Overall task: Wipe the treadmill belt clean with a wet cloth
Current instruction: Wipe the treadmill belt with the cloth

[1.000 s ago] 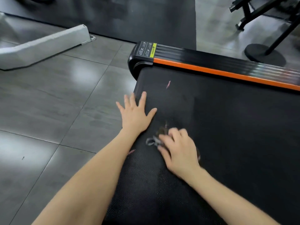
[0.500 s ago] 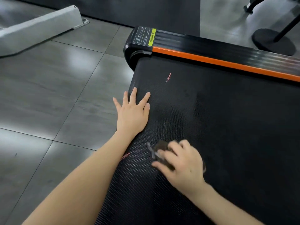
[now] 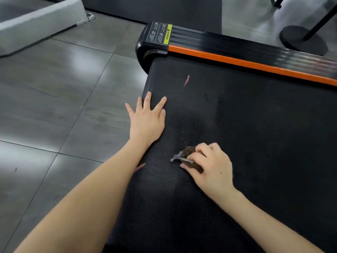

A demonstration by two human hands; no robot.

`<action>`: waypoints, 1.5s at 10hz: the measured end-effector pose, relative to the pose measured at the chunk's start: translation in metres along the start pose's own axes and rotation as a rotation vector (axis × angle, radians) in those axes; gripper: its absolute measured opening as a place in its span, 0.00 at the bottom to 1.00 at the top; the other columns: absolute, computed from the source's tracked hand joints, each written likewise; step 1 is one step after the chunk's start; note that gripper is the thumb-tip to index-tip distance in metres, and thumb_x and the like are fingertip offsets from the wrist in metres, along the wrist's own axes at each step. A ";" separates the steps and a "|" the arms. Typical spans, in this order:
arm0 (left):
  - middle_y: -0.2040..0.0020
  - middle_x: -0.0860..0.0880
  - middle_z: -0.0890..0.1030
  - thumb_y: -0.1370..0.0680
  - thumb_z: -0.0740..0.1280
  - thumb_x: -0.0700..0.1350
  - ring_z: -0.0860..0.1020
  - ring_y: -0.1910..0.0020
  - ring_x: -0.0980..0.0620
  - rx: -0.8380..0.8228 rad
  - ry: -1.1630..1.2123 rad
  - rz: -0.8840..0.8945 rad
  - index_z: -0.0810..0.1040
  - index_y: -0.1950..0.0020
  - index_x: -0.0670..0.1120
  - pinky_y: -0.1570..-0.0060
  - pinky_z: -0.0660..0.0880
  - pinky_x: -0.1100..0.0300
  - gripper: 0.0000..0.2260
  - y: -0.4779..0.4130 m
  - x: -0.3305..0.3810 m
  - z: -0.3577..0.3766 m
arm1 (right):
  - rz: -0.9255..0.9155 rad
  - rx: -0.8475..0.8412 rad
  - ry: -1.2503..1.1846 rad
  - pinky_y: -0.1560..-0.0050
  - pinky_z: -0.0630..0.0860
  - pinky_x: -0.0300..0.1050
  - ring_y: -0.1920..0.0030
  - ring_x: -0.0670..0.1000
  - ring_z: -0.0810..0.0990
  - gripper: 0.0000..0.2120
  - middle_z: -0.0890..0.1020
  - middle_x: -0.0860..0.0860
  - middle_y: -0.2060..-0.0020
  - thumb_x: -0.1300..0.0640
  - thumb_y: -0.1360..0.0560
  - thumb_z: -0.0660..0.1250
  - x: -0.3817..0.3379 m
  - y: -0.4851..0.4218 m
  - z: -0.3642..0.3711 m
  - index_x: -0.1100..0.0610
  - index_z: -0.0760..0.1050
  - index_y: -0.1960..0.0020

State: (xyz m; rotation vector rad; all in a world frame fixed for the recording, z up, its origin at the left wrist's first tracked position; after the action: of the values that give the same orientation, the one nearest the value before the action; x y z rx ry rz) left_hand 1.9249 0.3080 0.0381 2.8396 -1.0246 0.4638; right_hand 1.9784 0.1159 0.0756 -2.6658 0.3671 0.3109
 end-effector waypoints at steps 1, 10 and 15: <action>0.22 0.44 0.53 0.18 0.49 0.53 0.52 0.25 0.40 -0.006 0.011 -0.004 0.58 0.25 0.59 0.30 0.44 0.34 0.20 0.000 0.000 -0.001 | 0.118 -0.011 0.087 0.65 0.72 0.45 0.59 0.51 0.72 0.21 0.76 0.48 0.57 0.34 0.31 0.64 0.002 -0.004 -0.013 0.49 0.82 0.53; 0.23 0.43 0.53 0.18 0.49 0.53 0.52 0.25 0.40 0.012 -0.021 0.002 0.57 0.25 0.59 0.30 0.45 0.34 0.20 -0.001 -0.001 0.001 | -0.123 0.028 0.248 0.70 0.64 0.45 0.67 0.55 0.72 0.12 0.74 0.53 0.66 0.47 0.26 0.65 -0.005 -0.045 0.024 0.54 0.78 0.61; 0.23 0.43 0.54 0.18 0.51 0.53 0.53 0.25 0.40 0.010 0.021 -0.002 0.58 0.25 0.60 0.30 0.46 0.34 0.20 -0.001 -0.001 0.001 | -0.277 -0.086 0.150 0.49 0.68 0.51 0.43 0.57 0.73 0.23 0.75 0.53 0.38 0.38 0.25 0.60 0.017 -0.062 -0.002 0.43 0.72 0.33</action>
State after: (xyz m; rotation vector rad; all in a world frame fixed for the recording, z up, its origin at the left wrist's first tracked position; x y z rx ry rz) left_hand 1.9244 0.3092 0.0369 2.8376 -1.0181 0.4992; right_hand 2.0138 0.1658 0.0967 -2.7868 0.0270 0.0422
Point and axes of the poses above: each hand's wrist, its own y-axis away from the middle knuckle, its own z-axis out of the palm, x = y × z, the point moved 7 cm from there along -y, towards the middle knuckle
